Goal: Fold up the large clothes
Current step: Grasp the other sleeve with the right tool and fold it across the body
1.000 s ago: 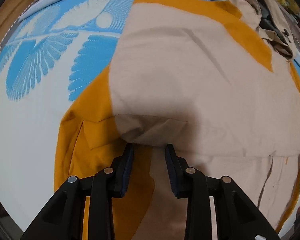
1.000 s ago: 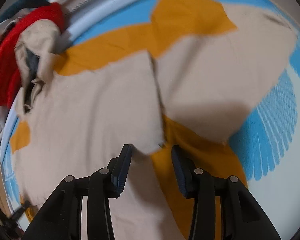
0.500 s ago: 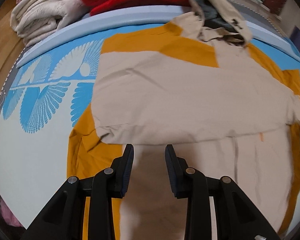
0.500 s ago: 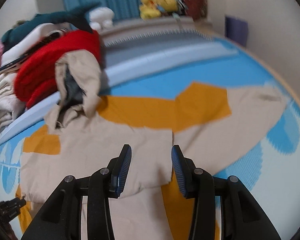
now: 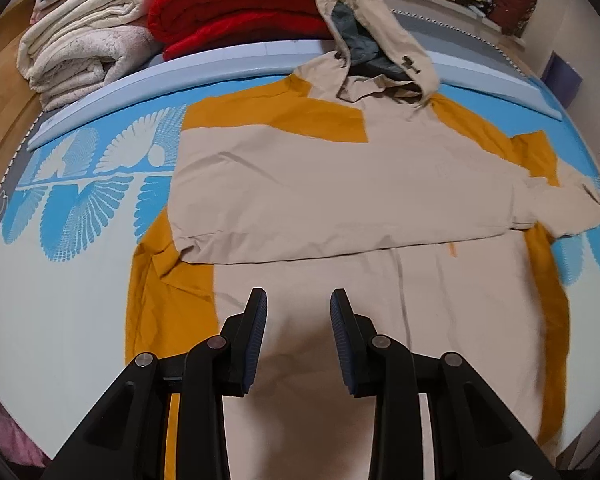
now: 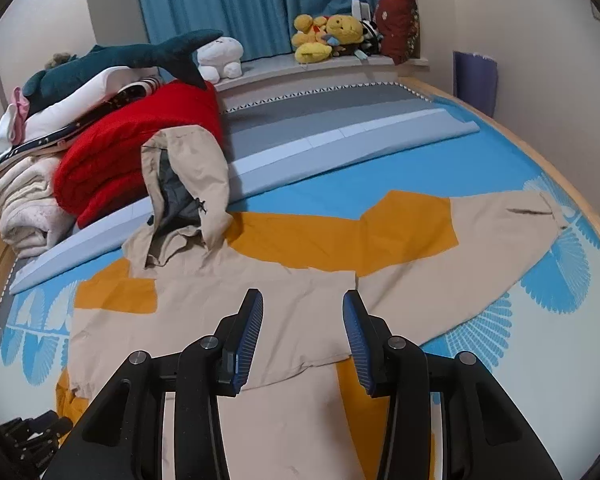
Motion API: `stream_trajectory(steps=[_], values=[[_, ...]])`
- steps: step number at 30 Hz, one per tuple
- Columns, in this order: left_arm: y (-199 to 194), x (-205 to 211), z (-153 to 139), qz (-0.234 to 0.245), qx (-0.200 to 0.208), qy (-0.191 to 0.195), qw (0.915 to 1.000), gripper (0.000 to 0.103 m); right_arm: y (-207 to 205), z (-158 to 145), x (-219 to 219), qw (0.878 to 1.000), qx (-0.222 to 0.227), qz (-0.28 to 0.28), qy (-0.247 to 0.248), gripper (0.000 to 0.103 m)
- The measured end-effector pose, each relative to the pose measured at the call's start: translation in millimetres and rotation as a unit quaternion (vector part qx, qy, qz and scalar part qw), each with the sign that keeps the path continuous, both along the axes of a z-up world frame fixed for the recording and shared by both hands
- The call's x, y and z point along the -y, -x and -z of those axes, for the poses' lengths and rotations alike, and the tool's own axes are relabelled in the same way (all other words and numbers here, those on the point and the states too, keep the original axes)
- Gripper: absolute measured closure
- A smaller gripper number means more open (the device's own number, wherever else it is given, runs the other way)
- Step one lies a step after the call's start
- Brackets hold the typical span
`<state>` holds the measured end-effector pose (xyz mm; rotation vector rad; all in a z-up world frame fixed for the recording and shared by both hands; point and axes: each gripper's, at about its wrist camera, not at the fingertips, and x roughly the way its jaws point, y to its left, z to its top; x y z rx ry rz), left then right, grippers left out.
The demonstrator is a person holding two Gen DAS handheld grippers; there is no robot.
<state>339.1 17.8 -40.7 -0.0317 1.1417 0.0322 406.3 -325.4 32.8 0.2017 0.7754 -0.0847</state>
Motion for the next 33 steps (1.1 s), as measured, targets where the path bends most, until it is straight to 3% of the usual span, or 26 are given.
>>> stream_trajectory(steps=[6, 11, 13, 14, 15, 20, 22, 24, 27, 29, 30, 31, 33], values=[[3, 7, -17, 0.012, 0.017, 0.012, 0.9997, 0.069, 13, -13, 14, 0.999, 0.028, 0.015, 0.001, 0.060], [-3, 16, -22, 0.026, 0.022, 0.017, 0.9993, 0.068, 15, -20, 62, 0.998, 0.042, 0.050, -0.004, 0.061], [-6, 19, -22, 0.028, 0.021, 0.022, 0.9991, 0.068, 16, -20, 87, 0.997, 0.044, 0.070, -0.007, 0.072], [-7, 20, -22, 0.029, 0.021, 0.022, 0.9991, 0.068, 17, -19, 103, 0.996, 0.044, 0.080, -0.013, 0.093], [-8, 21, -22, 0.028, 0.021, 0.023, 0.9991, 0.068, 16, -18, 113, 0.995, 0.043, 0.086, -0.016, 0.096], [-17, 27, -22, 0.027, 0.023, 0.028, 0.9990, 0.068, 23, -28, 190, 0.987, 0.054, 0.148, -0.028, 0.094], [-20, 30, -17, 0.028, 0.020, 0.025, 0.9991, 0.068, 25, -30, 222, 0.983, 0.055, 0.170, -0.038, 0.087], [-21, 32, -14, 0.029, 0.016, 0.022, 0.9992, 0.068, 25, -27, 256, 0.978, 0.061, 0.192, -0.056, 0.062], [-22, 36, -9, 0.035, 0.011, 0.019, 0.9991, 0.068, 20, -7, 308, 0.971, 0.056, 0.216, -0.083, 0.061], [-22, 38, -5, 0.039, 0.011, 0.013, 0.9991, 0.068, 11, 13, 339, 0.970, 0.040, 0.223, -0.091, 0.067], [-22, 39, -4, 0.041, 0.011, 0.011, 0.9991, 0.068, 5, 25, 350, 0.970, 0.028, 0.225, -0.086, 0.086], [-24, 41, 1, 0.042, 0.008, 0.007, 0.9991, 0.068, 0, 35, 359, 0.971, 0.020, 0.224, -0.079, 0.092], [-26, 43, 7, 0.042, 0.002, 0.002, 0.9991, 0.068, -11, 57, 377, 0.972, 0.006, 0.223, -0.071, 0.092]])
